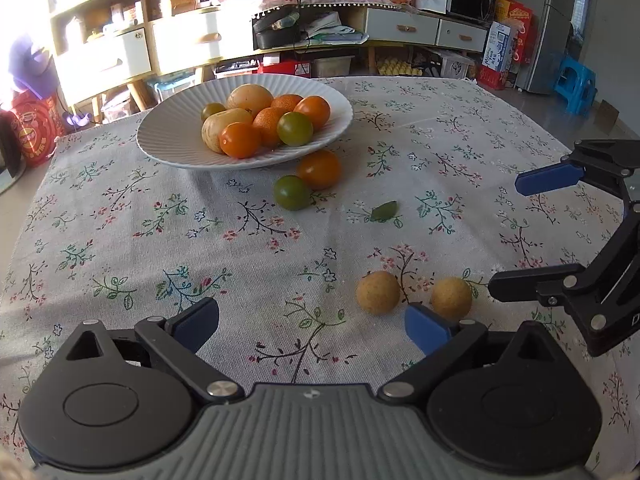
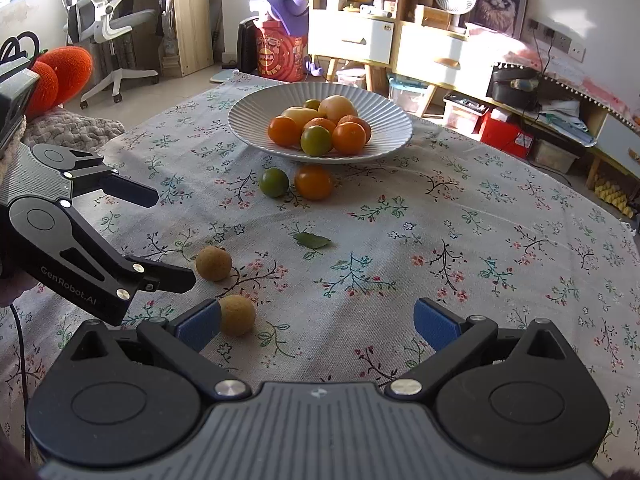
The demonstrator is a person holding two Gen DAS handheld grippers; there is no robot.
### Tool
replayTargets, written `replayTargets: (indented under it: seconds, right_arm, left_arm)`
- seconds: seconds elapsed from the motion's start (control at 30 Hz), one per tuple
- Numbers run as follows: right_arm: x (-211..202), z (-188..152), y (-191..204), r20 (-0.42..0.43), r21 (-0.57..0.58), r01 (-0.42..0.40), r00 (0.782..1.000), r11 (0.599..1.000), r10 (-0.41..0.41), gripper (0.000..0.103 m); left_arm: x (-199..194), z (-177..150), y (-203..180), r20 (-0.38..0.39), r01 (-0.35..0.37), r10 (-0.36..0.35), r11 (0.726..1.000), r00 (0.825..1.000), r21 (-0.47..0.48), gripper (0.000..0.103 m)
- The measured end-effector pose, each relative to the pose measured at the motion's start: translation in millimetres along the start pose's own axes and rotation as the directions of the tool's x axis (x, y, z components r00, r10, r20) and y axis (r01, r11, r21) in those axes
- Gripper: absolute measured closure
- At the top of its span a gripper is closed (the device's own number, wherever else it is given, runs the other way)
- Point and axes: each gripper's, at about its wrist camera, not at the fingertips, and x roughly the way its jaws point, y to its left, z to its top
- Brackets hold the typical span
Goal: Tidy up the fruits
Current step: 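Withdraw both tools from the plate toward the brown round fruits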
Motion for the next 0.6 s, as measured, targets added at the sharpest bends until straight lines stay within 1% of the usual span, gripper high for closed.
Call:
replayTargets:
  seconds: [0.07,0.13,0.27,0.47,0.6]
  right_arm:
    - [1,-2,2,-0.009,-0.010,-0.004,1.000,1.000,0.004,0.001]
    - [0,-3,3,-0.014,-0.018,-0.005,1.000,1.000,0.005,0.001]
    - [0,-5,4,-0.022,-0.024,-0.011,1.000,1.000,0.011,0.001]
    - [-1,-7,6,-0.028,-0.034,-0.019,0.999,0.999,0.018,0.001]
    - [0,-8,7,-0.032,-0.040,-0.023,0.999,0.999,0.022,0.001]
  left_arm:
    - [2,0,-5,0.008,0.008,-0.008,1.000,1.000,0.020,0.011]
    - [6,0,-8,0.005,0.025,-0.026,0.999,1.000,0.033,0.020]
    - [11,0,-12,0.012,0.062,-0.062,0.997,0.998,0.036,0.028]
    - [12,3,-15,0.029,0.088,-0.089,0.996,0.996,0.034,0.041]
    - [12,5,-16,0.033,0.117,-0.118,0.993,0.992,0.031,0.055]
